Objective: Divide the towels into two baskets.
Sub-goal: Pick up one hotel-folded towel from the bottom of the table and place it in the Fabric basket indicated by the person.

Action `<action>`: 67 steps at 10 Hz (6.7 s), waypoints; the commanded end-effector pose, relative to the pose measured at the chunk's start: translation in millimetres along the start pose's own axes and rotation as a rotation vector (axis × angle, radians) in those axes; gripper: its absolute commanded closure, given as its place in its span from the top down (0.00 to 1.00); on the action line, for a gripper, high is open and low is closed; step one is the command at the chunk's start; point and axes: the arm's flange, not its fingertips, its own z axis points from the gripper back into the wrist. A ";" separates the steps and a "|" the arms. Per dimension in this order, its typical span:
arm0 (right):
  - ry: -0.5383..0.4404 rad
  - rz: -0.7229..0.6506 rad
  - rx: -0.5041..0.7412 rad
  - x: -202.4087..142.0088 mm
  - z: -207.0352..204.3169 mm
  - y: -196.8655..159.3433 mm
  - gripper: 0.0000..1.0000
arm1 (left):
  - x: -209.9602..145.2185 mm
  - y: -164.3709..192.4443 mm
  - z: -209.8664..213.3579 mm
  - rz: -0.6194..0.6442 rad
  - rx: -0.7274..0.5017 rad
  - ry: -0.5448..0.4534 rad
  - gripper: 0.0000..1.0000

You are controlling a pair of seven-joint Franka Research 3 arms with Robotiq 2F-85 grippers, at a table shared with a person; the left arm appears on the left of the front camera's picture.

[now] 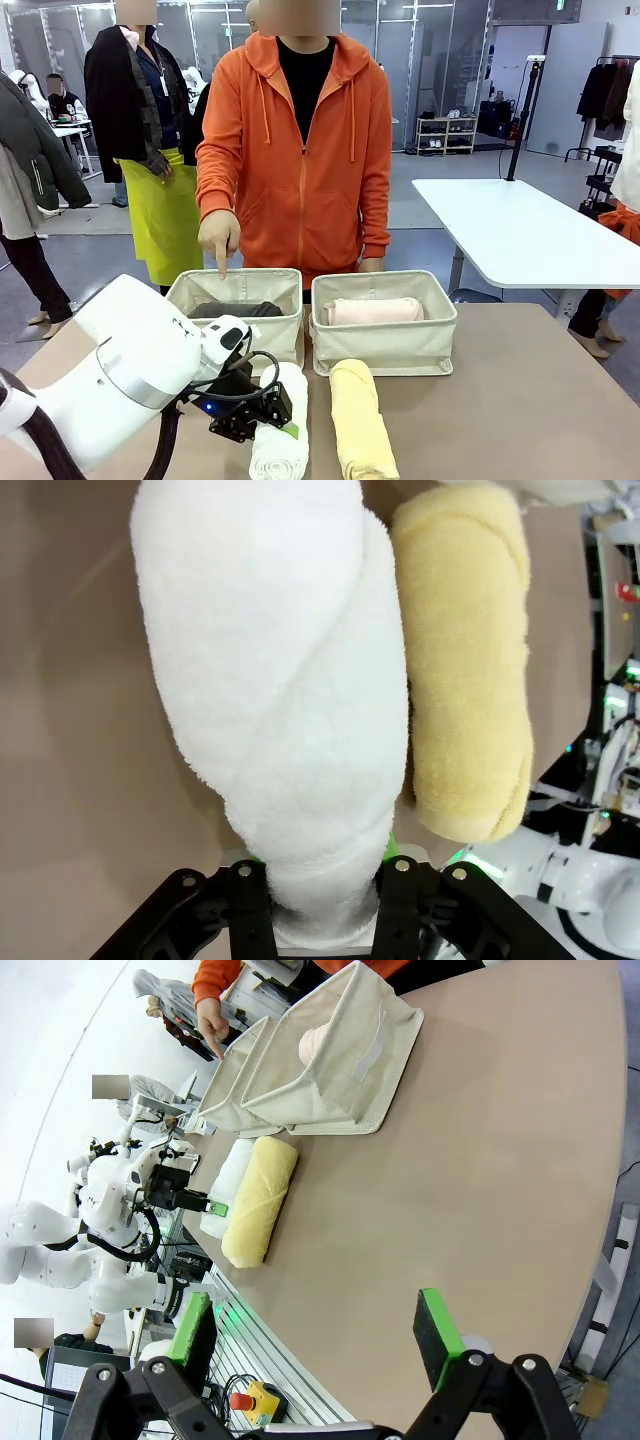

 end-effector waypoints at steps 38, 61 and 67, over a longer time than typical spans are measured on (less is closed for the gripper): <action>0.006 -0.019 -0.002 -1.2 2.1 5.4 1.00 | 238.2 5.2 121.9 -1.336 0.496 0.390 1.00; 0.006 -0.019 -0.002 -1.2 2.1 5.4 1.00 | 79.5 161.4 355.7 -0.357 -0.357 -0.123 1.00; 0.006 -0.019 -0.002 -1.2 2.1 5.4 1.00 | -72.1 319.5 358.1 0.067 -0.544 -0.403 1.00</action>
